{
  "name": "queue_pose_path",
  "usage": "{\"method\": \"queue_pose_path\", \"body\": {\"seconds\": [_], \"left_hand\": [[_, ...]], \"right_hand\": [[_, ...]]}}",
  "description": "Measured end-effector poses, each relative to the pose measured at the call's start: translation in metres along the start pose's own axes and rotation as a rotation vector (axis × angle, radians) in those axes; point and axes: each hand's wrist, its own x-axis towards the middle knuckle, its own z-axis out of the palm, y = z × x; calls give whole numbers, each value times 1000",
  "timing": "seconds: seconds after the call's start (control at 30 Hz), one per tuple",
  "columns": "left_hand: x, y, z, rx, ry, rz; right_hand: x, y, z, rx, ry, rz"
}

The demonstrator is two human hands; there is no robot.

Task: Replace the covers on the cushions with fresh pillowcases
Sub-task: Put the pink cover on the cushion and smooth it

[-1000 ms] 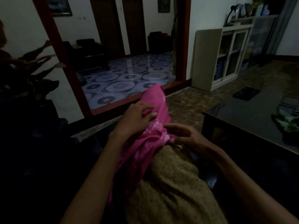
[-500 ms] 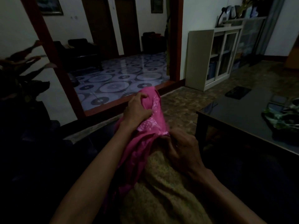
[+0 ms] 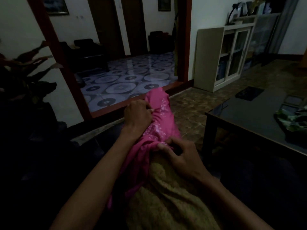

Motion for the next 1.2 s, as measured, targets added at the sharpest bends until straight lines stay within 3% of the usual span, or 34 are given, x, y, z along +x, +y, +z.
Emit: {"method": "queue_pose_path", "body": {"seconds": [0.13, 0.23, 0.37, 0.5, 0.67, 0.8, 0.97, 1.1, 1.2], "left_hand": [[-13, 7, -14, 1, -112, -12], [-22, 2, -19, -51, -171, -23], [-31, -14, -22, -209, -223, -25], [-39, 1, -38, -224, -232, 121], [-56, 31, -53, -166, -699, 156], [-61, 42, -48, -54, -676, 186], [-72, 54, -52, -130, -903, 197], [-72, 55, -53, -138, -1023, 246], [-65, 47, -57, -241, -1002, 190]], "right_hand": [[21, 4, -11, 318, -115, 208], [45, 9, -22, 691, -57, 433], [66, 23, -21, 439, 74, 401], [68, 42, -11, 161, 25, 301], [74, 46, -23, 161, -49, 376], [85, 37, -38, 37, -151, 420], [106, 43, -37, -44, 110, 407], [106, 44, -28, -69, 120, 395], [106, 50, -24, -163, 160, 365]]}}
